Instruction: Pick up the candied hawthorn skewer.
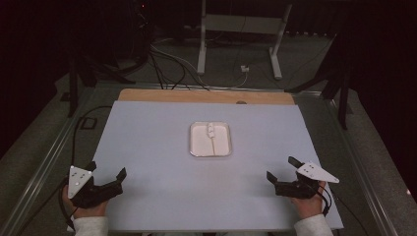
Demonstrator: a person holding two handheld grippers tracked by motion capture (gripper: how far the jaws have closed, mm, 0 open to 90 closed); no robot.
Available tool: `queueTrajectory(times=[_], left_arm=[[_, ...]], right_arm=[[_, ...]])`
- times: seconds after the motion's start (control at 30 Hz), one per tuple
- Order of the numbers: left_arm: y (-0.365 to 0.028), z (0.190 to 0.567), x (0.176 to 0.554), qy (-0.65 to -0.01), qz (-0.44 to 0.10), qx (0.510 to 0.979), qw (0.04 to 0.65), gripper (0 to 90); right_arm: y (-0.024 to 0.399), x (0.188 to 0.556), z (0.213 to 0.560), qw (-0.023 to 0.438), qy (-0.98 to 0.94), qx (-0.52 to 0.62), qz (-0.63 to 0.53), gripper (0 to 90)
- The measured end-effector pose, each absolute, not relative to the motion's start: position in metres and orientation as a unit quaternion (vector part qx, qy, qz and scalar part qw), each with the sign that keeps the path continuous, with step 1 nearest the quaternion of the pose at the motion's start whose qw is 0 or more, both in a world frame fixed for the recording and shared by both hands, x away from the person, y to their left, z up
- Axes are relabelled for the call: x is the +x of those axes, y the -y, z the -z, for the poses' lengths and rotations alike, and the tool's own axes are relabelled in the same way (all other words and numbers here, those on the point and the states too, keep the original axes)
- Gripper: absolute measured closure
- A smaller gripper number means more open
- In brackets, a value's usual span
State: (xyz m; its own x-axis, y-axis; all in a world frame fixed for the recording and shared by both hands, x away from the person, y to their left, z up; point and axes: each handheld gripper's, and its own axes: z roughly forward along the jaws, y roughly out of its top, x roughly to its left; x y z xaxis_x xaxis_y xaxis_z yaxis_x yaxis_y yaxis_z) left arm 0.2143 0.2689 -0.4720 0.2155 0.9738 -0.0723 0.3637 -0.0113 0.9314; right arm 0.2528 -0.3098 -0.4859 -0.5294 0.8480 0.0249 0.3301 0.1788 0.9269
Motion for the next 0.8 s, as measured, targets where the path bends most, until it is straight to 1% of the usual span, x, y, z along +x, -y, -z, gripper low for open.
queueTrajectory(times=[0.13, 0.23, 0.4, 0.5, 0.63, 0.8], left_arm=[[-0.268, 0.471, 0.215, -0.532, -0.333, 0.629, 0.459, 0.6], [-0.265, 0.472, 0.215, -0.535, -0.329, 0.625, 0.463, 0.6], [-0.257, 0.468, 0.214, -0.516, -0.334, 0.636, 0.465, 0.6], [-0.254, 0.467, 0.218, -0.502, -0.329, 0.645, 0.473, 0.6], [-0.249, 0.469, 0.227, -0.503, -0.297, 0.654, 0.482, 0.6], [-0.233, 0.456, 0.239, -0.489, -0.287, 0.671, 0.477, 0.6]], right_arm=[[0.311, 0.252, 0.486, 0.265, -0.728, 0.408, -0.483, 0.0], [0.309, 0.252, 0.487, 0.257, -0.733, 0.407, -0.481, 0.0], [0.311, 0.252, 0.485, 0.255, -0.732, 0.407, -0.483, 0.0], [0.313, 0.251, 0.486, 0.245, -0.733, 0.410, -0.484, 0.0], [0.311, 0.250, 0.487, 0.236, -0.739, 0.410, -0.480, 0.0], [0.305, 0.248, 0.486, 0.242, -0.740, 0.403, -0.481, 0.0]])
